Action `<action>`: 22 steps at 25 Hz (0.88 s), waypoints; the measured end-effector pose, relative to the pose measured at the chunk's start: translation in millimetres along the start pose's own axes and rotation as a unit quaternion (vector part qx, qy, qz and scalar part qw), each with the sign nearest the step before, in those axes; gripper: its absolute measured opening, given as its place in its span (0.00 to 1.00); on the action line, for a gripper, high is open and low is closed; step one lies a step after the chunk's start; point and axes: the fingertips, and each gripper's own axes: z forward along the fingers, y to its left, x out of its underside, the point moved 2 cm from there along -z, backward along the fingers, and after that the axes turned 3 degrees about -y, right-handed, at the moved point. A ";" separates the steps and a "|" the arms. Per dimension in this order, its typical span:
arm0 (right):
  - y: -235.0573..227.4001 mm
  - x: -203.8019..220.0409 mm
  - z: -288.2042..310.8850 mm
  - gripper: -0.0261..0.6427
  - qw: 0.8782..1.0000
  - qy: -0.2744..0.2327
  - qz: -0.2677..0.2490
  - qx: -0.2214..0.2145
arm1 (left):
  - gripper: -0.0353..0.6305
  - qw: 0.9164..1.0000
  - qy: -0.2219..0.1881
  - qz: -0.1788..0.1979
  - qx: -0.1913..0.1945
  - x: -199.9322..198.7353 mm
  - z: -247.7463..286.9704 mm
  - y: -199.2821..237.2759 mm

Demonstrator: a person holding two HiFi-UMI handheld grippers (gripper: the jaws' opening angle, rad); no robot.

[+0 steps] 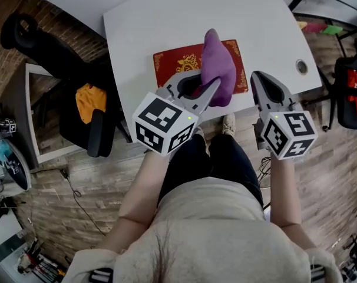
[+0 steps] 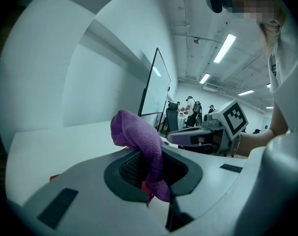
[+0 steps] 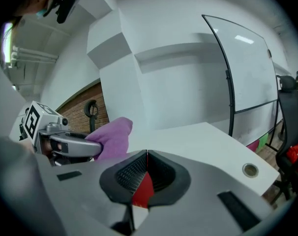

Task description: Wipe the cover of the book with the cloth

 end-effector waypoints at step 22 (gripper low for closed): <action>74.1 -84.1 9.7 0.07 0.989 -0.064 -0.117 -0.071 | 0.15 0.987 -0.140 -0.012 -0.081 -60.6 -84.1 46.2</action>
